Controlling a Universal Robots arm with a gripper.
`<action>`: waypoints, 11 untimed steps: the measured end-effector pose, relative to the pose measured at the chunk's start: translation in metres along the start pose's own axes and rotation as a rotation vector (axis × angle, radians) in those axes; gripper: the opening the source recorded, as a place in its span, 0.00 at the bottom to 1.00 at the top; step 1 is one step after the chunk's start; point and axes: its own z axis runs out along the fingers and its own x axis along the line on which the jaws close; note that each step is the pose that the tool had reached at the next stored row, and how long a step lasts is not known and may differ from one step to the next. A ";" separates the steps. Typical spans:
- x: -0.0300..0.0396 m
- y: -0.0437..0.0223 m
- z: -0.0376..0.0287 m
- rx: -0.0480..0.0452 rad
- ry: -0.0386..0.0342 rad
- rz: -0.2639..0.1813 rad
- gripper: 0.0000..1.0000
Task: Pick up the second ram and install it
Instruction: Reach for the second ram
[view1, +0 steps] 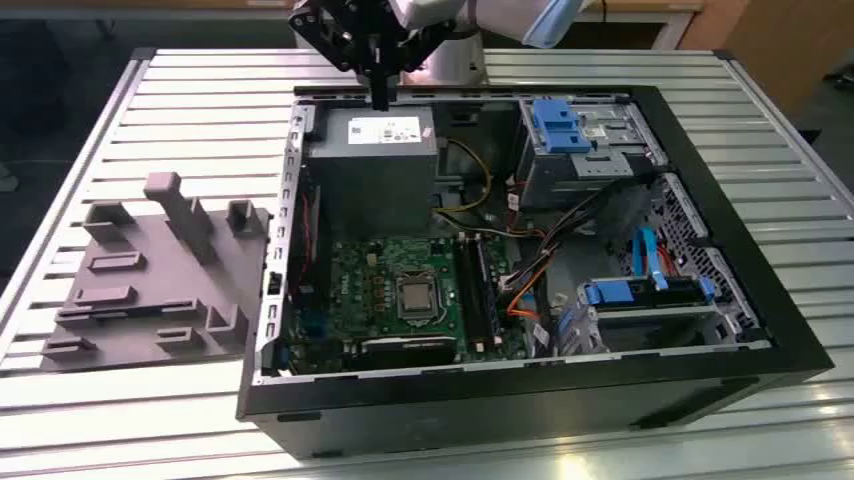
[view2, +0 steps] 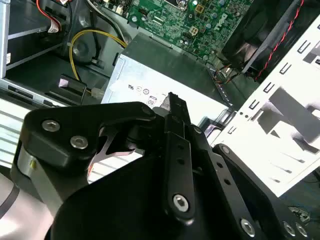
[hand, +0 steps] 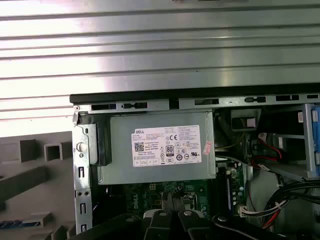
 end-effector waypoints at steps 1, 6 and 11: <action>0.0000 0.0000 0.0000 0.0000 0.0000 0.000 0.11; 0.0005 0.0000 0.0000 0.0001 0.0000 0.000 0.11; 0.0039 -0.0003 -0.0001 0.0000 0.0000 0.000 0.11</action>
